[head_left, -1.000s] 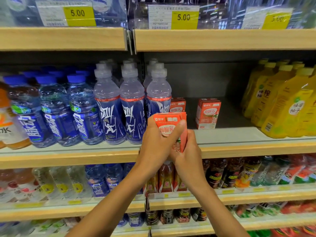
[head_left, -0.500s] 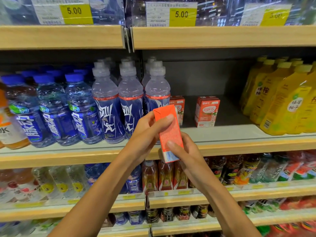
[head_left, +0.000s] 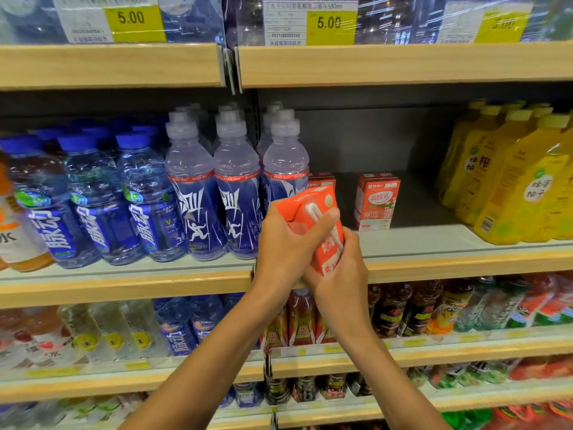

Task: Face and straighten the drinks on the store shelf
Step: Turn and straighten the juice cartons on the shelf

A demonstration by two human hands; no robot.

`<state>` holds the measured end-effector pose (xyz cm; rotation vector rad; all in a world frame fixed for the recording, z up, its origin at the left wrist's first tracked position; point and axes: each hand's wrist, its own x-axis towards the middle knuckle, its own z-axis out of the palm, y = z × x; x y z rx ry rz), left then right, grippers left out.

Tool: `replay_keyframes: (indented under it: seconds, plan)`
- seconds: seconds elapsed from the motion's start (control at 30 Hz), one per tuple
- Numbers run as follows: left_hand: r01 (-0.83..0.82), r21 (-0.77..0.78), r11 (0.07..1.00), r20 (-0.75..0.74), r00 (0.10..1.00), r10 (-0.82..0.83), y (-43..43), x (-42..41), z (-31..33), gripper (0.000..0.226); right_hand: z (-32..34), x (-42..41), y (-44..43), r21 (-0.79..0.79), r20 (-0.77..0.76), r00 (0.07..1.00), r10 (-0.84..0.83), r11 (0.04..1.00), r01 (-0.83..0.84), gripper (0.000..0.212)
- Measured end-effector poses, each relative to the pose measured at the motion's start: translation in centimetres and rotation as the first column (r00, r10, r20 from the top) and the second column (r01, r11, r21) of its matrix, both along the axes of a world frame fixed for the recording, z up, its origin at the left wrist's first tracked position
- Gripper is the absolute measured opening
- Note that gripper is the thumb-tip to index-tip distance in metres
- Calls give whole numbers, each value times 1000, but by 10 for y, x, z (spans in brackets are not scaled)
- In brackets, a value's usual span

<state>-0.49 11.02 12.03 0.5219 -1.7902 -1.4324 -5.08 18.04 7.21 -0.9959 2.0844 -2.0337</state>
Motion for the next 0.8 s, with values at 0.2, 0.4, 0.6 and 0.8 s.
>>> replay_keyframes:
  seconds: [0.2,0.4,0.6,0.8]
  plan:
    - [80,93,992,-10,997,-80,-20,3,6,38,6,-5,8,-36,65,975,211,977,-209,76]
    - [347,123,930,-11,937,-348,-39,10,8,61,10,-18,18,-54,257,870,421,905,-422,42]
    - [265,12,964,21,964,-265,-38,7,6,56,8,-17,19,-90,187,905,383,924,-372,37]
    - [20,-130,991,50,999,-14,-11,1,1,56,6,-17,13,-57,-56,998,5,998,-8,41]
